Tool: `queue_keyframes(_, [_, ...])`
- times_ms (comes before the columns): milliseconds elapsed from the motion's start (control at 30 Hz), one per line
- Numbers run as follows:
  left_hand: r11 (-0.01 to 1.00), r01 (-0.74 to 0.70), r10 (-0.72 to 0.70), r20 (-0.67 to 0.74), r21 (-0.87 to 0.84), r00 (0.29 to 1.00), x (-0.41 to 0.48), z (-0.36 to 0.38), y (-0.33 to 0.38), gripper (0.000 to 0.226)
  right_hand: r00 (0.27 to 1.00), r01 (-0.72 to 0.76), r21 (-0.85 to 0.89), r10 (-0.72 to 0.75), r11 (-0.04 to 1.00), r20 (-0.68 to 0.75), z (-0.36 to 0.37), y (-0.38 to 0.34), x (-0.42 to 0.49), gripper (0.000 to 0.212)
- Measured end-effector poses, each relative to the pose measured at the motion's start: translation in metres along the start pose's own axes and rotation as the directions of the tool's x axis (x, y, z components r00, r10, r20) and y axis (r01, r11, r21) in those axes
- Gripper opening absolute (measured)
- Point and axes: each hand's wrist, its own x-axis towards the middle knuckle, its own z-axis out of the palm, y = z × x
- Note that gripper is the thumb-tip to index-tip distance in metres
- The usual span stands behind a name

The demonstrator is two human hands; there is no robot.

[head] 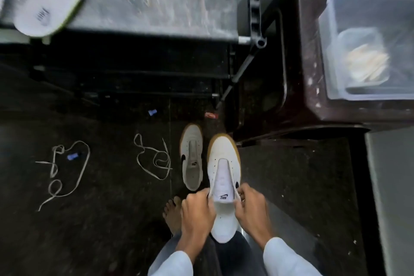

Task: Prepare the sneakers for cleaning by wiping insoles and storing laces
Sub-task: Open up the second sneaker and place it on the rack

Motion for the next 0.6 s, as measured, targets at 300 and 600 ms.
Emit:
queue_keyframes(300, [0.979, -0.107, 0.071, -0.2, -0.173, 0.977, -0.065, -0.124, 0.031, 0.015, 0.984, 0.128, 0.136, -0.109, 0.982, -0.139, -0.086, -0.091, -0.073, 0.014])
queue_keyframes(600, [0.882, -0.394, 0.229, -0.496, -0.257, 0.838, -0.065, -0.236, 0.1, 0.022, 0.91, 0.337, 0.238, -0.25, 0.911, -0.332, -0.192, -0.187, -0.085, 0.017])
